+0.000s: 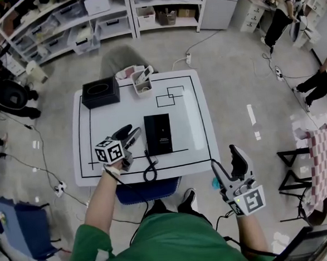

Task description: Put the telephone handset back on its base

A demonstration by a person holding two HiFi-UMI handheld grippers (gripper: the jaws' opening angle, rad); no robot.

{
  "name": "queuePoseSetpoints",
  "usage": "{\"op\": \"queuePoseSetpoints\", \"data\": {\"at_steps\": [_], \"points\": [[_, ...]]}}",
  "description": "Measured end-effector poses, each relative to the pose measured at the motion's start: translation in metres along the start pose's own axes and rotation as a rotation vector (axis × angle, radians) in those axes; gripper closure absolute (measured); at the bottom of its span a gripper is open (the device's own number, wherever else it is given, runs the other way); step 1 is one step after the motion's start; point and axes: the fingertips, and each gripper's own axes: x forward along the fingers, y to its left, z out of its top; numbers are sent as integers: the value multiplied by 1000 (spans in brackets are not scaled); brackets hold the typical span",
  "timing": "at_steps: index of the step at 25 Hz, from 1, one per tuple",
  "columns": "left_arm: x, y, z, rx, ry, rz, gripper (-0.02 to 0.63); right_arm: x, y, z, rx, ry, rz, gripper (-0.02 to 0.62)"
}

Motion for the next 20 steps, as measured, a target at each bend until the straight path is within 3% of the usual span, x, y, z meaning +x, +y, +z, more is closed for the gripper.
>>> {"op": "queuePoseSetpoints", "data": {"at_steps": [6,8,13,20], "points": [[-70,-97,96,417,-241,82,377,3,-16,19,-46,-36,-21,304],[-92,-133,120,513,-321,91,377,3,-19,27,-74,-45,-25,304],[-140,-201,145,601,-463,96,345,3,-13,50,-116,-80,-15,308],[-185,-254,129,698,-544,157,342,-9,4,67,-158,-110,4,319]]}}
